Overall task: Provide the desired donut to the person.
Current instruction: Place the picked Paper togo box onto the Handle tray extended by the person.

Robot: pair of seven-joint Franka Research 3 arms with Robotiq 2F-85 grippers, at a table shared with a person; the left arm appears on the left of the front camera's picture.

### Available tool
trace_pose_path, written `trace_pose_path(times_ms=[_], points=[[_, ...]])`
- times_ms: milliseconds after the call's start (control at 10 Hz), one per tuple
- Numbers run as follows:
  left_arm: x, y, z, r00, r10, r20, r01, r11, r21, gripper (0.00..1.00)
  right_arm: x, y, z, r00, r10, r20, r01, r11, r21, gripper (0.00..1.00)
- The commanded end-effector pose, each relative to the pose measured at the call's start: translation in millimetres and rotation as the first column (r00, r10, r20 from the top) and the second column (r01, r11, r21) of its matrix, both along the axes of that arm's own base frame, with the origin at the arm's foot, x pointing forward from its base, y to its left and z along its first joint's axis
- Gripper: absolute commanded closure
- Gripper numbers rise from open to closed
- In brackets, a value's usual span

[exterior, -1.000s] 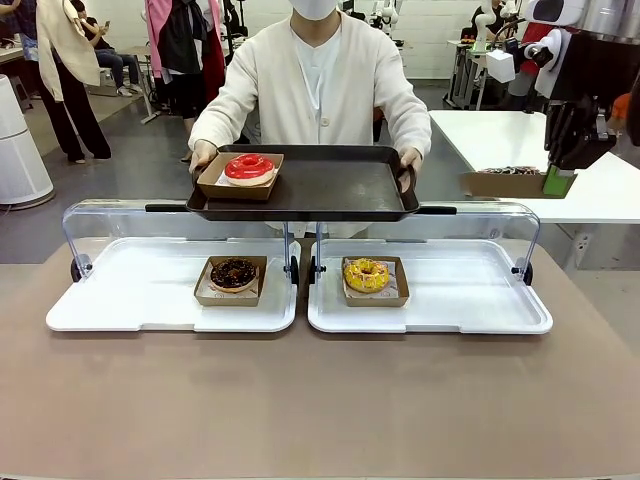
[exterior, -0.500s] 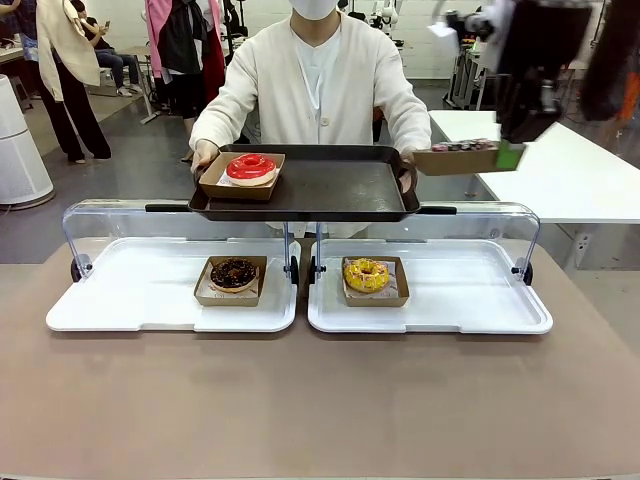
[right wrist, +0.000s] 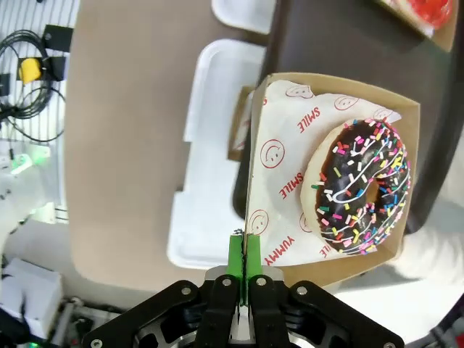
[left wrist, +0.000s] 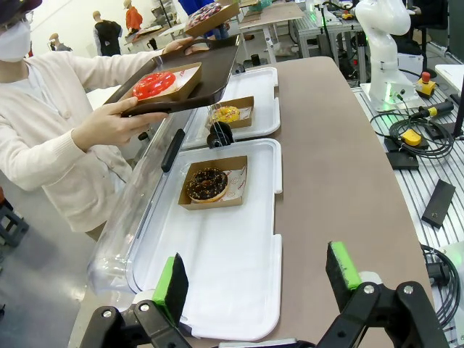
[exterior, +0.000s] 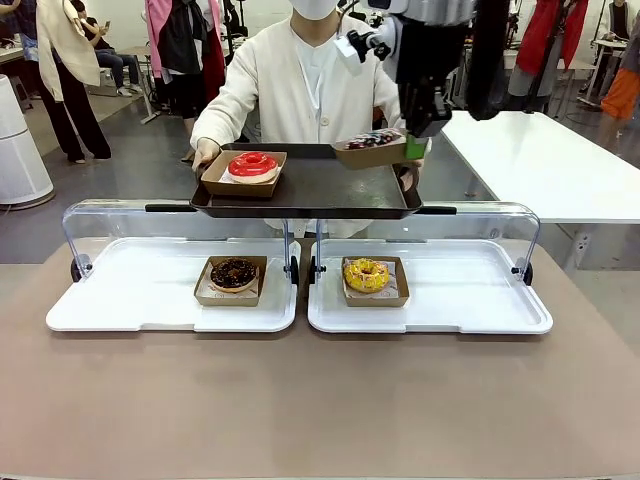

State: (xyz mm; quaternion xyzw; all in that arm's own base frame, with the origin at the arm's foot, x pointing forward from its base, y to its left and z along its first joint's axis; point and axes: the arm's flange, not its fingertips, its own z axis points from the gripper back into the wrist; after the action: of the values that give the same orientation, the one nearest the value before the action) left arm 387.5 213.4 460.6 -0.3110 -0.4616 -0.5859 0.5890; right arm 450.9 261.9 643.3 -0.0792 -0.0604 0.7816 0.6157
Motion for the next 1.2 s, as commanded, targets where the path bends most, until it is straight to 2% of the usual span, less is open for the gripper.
trace_pose_path(times_ms=[0, 500, 1100], points=[[-1.1, 0.8, 1.6, 1.0, 0.001, 0.006, -0.001, 1.0, -0.003, 0.0, 22.2, -2.8, -4.1, 0.998, 0.045, 0.034, -0.045, 0.999, 0.003, 0.98], [-1.1, 0.8, 1.6, 1.0, 0.001, 0.006, -0.001, 1.0, -0.003, 0.0, 69.3, -6.9, -46.9, 0.999, 0.031, -0.026, -0.03, 0.998, 0.058, 0.98], [-1.1, 0.8, 1.6, 1.0, 0.001, 0.006, -0.001, 1.0, -0.003, 0.0, 93.1, -7.1, -73.2, 0.995, -0.042, -0.088, 0.052, 0.992, 0.118, 0.98]])
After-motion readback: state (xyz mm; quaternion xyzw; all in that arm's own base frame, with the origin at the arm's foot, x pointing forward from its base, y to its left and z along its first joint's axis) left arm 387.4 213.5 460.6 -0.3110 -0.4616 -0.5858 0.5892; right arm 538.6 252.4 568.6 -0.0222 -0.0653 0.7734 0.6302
